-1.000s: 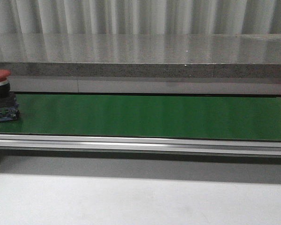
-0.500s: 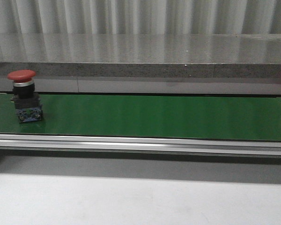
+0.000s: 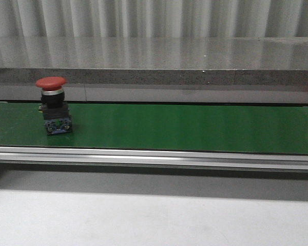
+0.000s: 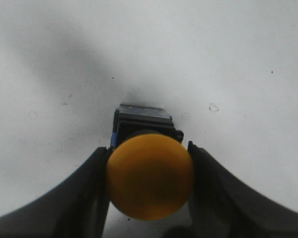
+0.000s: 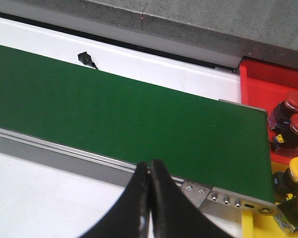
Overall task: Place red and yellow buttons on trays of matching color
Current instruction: 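Grasp a yellow button on the table with the left gripper, then set the yellow button on the belt start and open the left gripper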
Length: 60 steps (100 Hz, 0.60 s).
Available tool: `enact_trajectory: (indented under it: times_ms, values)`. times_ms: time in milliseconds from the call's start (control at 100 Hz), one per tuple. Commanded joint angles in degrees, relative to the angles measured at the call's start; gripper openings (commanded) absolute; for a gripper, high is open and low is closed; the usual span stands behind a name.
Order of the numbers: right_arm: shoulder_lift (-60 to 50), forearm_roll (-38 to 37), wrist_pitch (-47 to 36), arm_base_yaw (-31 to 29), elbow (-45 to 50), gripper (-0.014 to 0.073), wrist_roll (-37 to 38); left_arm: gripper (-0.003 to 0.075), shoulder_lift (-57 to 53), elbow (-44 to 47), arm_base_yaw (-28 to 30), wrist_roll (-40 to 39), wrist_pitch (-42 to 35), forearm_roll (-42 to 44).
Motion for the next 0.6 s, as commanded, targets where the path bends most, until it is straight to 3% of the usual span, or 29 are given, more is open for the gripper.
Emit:
enact_trajectory:
  times_ms: [0,370,590]
  values:
    - [0.4,0.2,-4.1,0.1,-1.2,-0.0066,-0.4,0.0176,-4.0,-1.8,0.0,1.4,-1.5,-1.0]
    - [0.4,0.2,-4.1,0.1,-1.2,-0.0066,-0.4,0.0167,-13.5,-1.8,-0.2,22.7,5.9,0.0]
    - [0.4,0.2,-4.1,0.1,-1.2,-0.0066,-0.4,0.0167,-21.1,1.2,-2.8,26.7,6.7,0.4]
